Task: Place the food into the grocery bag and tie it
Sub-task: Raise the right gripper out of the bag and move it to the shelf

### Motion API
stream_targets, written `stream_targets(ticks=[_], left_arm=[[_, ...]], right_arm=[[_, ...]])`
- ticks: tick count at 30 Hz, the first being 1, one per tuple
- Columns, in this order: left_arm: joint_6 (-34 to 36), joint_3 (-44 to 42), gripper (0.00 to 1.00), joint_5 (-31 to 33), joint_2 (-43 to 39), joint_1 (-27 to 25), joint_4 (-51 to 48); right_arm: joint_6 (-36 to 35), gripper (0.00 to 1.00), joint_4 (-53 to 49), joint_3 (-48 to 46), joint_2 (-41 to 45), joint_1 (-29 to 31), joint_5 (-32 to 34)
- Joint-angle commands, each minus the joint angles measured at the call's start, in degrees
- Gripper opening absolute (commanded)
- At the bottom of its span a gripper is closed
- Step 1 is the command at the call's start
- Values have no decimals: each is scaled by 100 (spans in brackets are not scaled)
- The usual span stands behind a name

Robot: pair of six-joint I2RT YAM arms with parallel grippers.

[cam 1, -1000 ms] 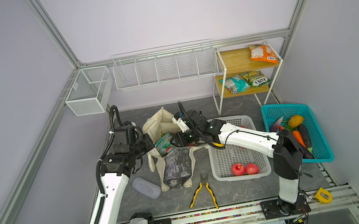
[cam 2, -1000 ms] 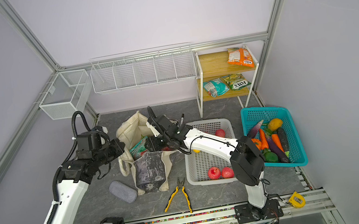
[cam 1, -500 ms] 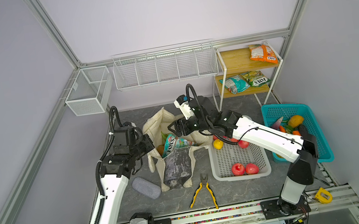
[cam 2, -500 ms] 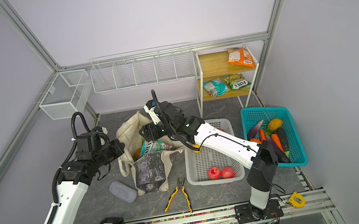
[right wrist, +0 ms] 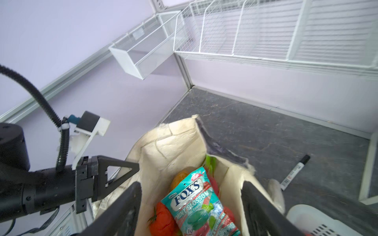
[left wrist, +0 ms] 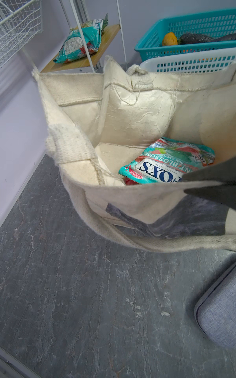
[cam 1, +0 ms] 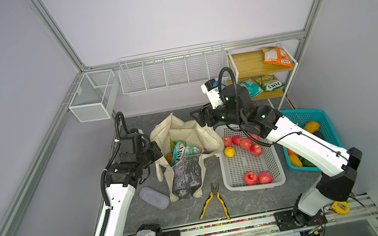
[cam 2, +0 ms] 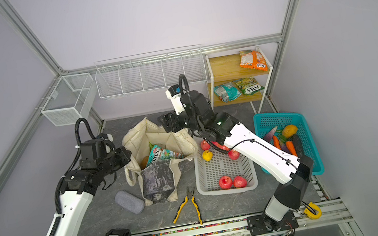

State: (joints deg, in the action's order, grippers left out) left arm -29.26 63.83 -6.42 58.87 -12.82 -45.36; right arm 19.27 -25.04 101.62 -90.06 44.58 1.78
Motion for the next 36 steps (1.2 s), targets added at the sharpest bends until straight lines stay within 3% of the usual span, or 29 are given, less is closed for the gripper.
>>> stream_targets(ticks=[1, 10, 20, 32, 36], left_arm=[[25, 165, 0, 31, 3, -28, -87], [25, 217, 0, 9, 25, -28, -107], [43, 216, 0, 26, 29, -28, -122], [35, 173, 0, 61, -6, -28, -117], [7, 149, 0, 61, -59, -28, -120]], right_arm=[[-16, 80, 157, -118, 392, -328, 261], [698, 83, 627, -568, 990, -1639, 551], [1916, 83, 1183, -845, 1294, -3131, 234], [4007, 80, 2125, -565, 617, -4457, -247], [4265, 79, 2206, -222, 295, -4718, -334]])
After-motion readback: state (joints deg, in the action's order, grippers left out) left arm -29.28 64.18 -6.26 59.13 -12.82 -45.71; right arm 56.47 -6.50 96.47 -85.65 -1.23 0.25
